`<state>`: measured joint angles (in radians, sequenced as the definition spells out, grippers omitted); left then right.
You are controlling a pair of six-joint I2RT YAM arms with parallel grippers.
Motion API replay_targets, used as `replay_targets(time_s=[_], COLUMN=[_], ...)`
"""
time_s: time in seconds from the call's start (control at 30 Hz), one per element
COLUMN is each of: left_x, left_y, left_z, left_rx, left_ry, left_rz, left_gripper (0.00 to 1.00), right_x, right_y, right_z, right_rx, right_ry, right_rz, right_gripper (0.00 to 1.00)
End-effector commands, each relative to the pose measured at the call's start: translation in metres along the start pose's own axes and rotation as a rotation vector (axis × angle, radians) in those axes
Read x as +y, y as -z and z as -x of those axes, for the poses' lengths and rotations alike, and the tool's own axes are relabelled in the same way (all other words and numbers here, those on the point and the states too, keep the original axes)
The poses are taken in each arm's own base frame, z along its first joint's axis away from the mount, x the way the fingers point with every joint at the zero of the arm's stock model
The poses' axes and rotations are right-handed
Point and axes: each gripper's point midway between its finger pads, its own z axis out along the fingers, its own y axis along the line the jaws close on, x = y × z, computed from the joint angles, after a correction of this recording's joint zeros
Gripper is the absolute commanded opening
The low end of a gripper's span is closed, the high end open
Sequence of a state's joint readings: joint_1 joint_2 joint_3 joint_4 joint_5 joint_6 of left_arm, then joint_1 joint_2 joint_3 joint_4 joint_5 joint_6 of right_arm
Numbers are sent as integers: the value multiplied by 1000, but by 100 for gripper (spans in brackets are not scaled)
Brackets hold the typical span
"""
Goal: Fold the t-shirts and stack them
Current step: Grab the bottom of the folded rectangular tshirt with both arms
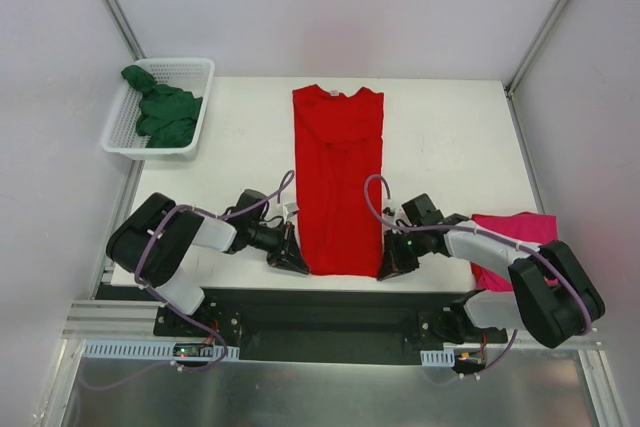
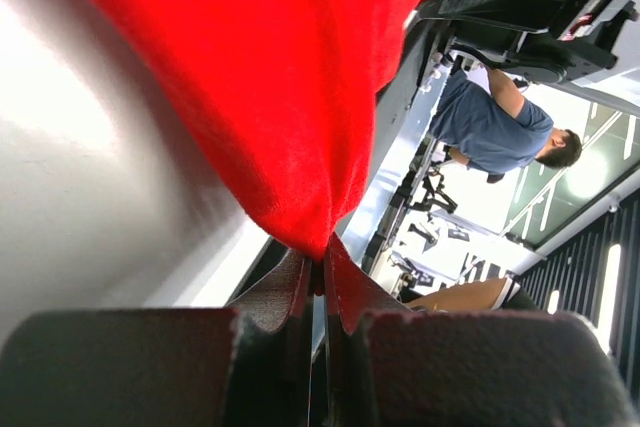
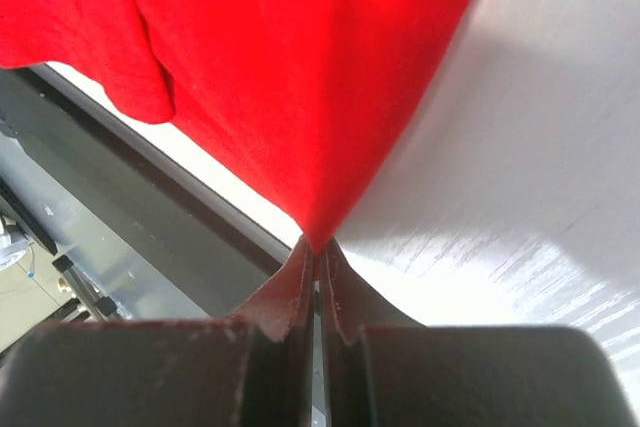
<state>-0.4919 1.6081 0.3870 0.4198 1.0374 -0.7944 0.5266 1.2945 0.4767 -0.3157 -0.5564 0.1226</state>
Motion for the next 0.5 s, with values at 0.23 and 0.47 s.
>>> replay_targets(time_s=[0.23, 0.47], left_x=[-13, -9], left_y=[7, 8], left_z=[-16, -30], left_rx=[22, 63], left_ry=[-106, -115], left_rz=[-32, -15], left_gripper=[0, 0], right_x=[24, 30], right_y=[5, 5], right_z=[-15, -21], right_rx=[45, 72], right_ry=[103, 138], right_rz=[94, 98], right_gripper=[1, 1])
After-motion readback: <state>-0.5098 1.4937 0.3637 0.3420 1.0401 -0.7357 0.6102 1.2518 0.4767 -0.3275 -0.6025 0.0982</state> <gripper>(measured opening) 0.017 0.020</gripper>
